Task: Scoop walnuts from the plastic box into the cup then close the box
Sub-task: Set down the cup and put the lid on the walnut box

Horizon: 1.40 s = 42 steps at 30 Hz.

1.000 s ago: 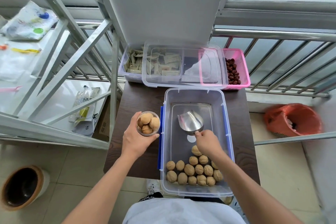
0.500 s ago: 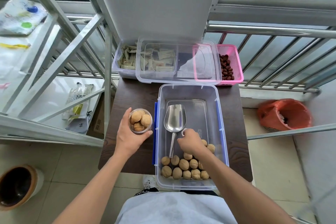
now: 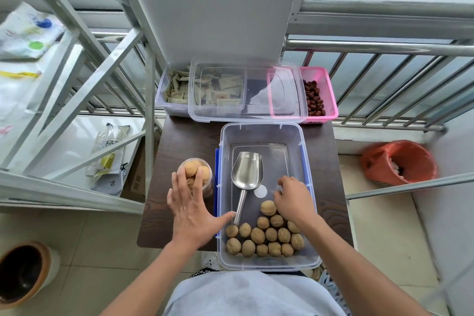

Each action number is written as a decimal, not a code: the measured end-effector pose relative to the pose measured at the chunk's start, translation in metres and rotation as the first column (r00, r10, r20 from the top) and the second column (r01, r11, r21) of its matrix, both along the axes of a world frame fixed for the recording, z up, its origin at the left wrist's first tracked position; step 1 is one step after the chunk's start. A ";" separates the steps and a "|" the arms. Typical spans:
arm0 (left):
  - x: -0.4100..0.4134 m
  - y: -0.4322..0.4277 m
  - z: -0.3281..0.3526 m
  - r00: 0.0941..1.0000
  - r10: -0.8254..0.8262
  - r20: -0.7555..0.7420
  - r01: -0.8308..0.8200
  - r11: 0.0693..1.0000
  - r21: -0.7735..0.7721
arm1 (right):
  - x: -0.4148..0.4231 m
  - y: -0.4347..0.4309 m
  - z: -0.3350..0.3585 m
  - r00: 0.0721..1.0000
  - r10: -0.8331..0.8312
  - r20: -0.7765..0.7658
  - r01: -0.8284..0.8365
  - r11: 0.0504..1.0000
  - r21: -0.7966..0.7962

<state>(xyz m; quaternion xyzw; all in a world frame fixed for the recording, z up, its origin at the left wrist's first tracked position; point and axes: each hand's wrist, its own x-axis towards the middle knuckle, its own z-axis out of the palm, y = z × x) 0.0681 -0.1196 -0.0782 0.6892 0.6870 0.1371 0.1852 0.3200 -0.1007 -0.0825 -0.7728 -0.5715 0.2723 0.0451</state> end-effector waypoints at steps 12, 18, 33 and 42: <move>-0.003 0.010 -0.008 0.989 -0.030 -0.147 0.038 0.998 0.050 | 0.006 0.000 0.008 1.000 0.021 0.008 -0.021 1.000 0.001; -0.007 0.019 -0.009 0.983 -0.053 -0.177 0.078 0.987 0.138 | 0.006 0.001 0.010 1.000 0.001 0.011 0.000 1.000 -0.008; 0.040 0.132 0.053 0.989 -0.003 0.146 -0.022 0.985 0.172 | -0.012 0.064 0.034 0.975 -0.009 -0.220 0.000 0.999 -0.042; 0.062 0.231 0.041 0.517 0.677 0.523 -0.289 0.714 -0.638 | -0.023 0.082 0.038 0.969 0.008 -0.249 -0.021 0.998 -0.052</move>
